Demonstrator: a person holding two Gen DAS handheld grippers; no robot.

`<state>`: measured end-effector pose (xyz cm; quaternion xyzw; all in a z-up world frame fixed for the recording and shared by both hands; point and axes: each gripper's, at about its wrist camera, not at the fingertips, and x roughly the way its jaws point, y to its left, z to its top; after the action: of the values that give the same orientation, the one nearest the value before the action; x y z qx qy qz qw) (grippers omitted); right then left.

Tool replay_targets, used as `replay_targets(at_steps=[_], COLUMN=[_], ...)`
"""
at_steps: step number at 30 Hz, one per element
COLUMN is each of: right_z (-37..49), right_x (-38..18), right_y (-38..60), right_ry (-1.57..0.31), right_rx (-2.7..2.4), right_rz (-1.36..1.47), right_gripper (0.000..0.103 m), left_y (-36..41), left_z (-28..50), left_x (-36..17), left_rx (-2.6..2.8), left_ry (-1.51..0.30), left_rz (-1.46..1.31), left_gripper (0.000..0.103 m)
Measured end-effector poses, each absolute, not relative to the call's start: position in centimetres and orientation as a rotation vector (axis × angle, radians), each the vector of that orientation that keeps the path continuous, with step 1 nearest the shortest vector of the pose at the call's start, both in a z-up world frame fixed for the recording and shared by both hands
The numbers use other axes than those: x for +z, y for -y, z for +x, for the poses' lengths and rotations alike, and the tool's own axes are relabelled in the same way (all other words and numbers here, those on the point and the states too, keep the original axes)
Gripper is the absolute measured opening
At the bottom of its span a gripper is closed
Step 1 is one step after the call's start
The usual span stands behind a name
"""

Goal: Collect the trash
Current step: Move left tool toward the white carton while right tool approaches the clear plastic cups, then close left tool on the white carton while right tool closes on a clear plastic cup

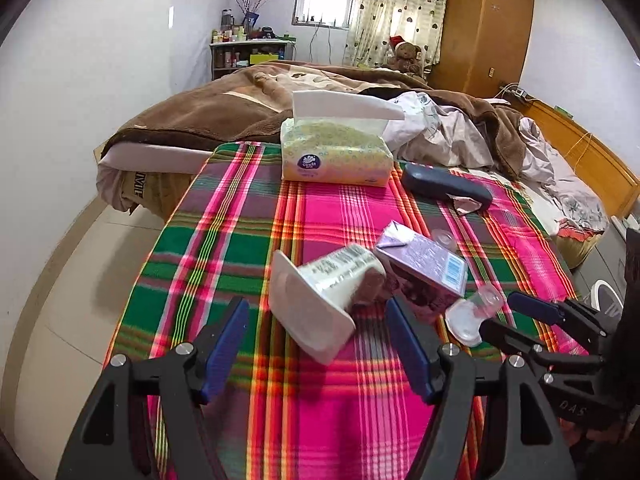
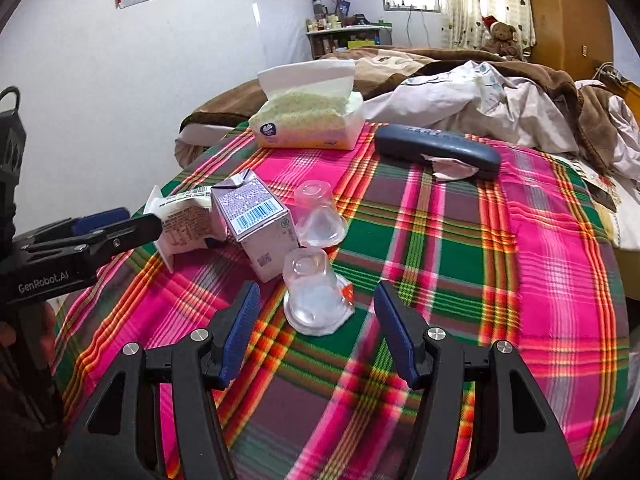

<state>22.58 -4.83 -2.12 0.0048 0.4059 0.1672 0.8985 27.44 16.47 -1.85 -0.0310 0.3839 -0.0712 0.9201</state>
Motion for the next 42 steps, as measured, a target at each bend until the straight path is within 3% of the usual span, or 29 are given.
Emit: replay_targets(at_steps=[11,19,21,42], right_z=[23.6,23.7,23.6,21.6], right_x=[-3.1,-3.1,-3.1,-1.7], right_y=[4.5,4.3,4.3,5.6], right_ry=[-0.871,-0.874,-0.873,-0.822], right_rx=[0.338,0.341,0.341,0.352], right_rz=[0.021,0.028,0.028,0.073], right_gripper=[0.052,0.032,0.032,0.031], left_y=[-16.1,-16.4,-16.3,-15.8], left_z=[30.6,30.8,30.7,26.3], left_x=[-3.5,-4.2,-4.1,-1.8], left_rx=[-0.265,-0.316,-0.325,-0.246], left_ry=[-0.83,-0.844,-0.844,-0.794], left_rz=[-0.012,-0.069,-0.068,-0.082], left_gripper=[0.072,0.072,0.064,0.063])
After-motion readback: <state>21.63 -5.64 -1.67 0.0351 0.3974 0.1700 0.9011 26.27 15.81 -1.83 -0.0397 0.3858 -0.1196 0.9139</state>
